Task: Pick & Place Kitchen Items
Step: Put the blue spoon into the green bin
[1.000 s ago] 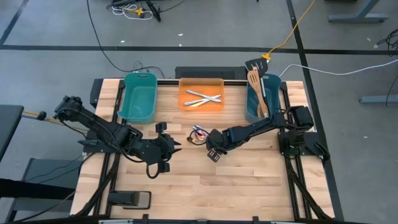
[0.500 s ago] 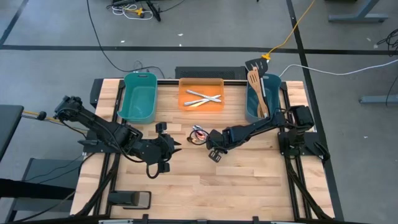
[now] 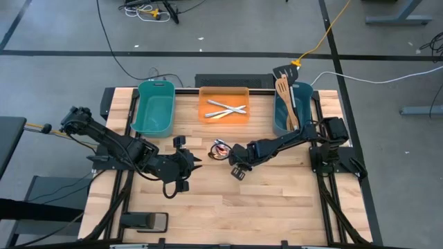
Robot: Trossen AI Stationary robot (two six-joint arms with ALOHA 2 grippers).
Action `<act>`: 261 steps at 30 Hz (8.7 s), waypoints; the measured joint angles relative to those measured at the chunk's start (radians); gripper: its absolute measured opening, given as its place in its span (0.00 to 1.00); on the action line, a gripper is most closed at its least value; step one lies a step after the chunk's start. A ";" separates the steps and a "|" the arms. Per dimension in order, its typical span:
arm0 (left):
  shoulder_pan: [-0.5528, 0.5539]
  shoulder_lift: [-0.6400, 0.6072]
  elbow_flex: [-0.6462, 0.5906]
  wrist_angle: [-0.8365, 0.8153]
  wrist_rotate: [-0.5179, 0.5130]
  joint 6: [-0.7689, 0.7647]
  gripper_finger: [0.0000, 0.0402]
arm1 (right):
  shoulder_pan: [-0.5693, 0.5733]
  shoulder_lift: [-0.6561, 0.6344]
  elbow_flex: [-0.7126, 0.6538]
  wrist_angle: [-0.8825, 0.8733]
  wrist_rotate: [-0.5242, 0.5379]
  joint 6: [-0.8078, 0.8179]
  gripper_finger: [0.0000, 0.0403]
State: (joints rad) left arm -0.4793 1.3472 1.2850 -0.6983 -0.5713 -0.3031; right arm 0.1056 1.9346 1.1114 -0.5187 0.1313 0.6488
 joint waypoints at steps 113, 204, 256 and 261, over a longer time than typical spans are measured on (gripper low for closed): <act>0.077 0.000 0.001 0.300 -0.095 0.092 0.21 | 0.093 -0.505 0.189 0.246 0.112 -0.468 0.04; 0.243 0.087 0.000 0.584 0.323 0.265 0.06 | 0.146 -0.503 0.189 0.474 0.063 -0.662 0.04; 0.232 -0.270 0.000 -0.333 -0.110 -0.193 0.06 | 0.145 -0.500 0.189 0.261 0.112 -0.497 0.11; 0.315 -0.316 0.000 -0.478 -0.111 -0.292 0.06 | 0.146 -0.493 0.189 0.261 0.112 -0.473 0.11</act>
State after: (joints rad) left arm -0.1647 1.0315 1.2854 -1.1758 -0.6825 -0.5949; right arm 0.2512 1.4411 1.3003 -0.2582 0.2428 0.1757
